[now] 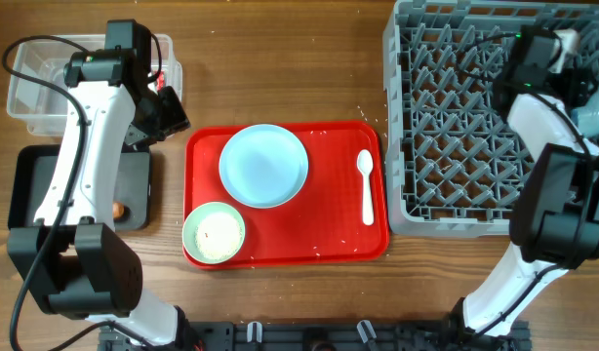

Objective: Sort waste into correct bins and load items into the dishwasher rack
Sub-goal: 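Carry the light-blue bowl into the dish rack with the right gripper, then grasp the pale green bowl with the left gripper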

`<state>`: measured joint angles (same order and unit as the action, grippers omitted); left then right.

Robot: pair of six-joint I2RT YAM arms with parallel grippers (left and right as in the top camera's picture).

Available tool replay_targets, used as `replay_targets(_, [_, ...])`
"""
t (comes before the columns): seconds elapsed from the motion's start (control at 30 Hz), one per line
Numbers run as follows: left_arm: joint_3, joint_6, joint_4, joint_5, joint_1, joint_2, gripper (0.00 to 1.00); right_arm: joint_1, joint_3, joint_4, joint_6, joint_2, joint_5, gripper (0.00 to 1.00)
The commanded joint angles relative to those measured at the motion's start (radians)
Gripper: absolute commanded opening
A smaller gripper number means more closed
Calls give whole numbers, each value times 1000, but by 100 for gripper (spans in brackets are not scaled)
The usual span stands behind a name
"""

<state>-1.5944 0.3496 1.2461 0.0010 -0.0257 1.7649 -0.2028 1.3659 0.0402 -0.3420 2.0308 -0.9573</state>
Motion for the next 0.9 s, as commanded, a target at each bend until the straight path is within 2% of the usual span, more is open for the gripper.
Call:
replay_targets(0.0, [-3, -1, 0, 9, -4, -22, 55, 28, 0, 35, 26, -43, 17, 85])
replay_targets(0.07, [-3, -1, 0, 9, -4, -22, 55, 35, 0, 64, 51, -71, 30, 88])
replay_targets(0.2, [-3, -1, 0, 9, -4, -22, 57, 36, 0, 212, 93, -196, 224, 90])
replay_targets(0.37, [-3, 0, 5, 10, -4, -22, 63, 38, 0, 498, 111, -391, 689, 93])
replay_targets(0.43, [-3, 0, 26, 9, 8, -22, 68, 40, 0, 657, 130, -469, 961, 92])
replay_targets(0.57, [-3, 4, 98, 8, 90, -22, 70, 41, 0, 817, 249, -544, 1229, 93])
replay_targets(0.73, [49, 126, 180, 1, 219, -22, 70, 41, 0, 990, 300, -559, 1251, 92])
replay_targets(0.87, [155, 216, 172, 2, 341, -22, 69, 41, 0, 1011, 319, -559, 1252, 91])
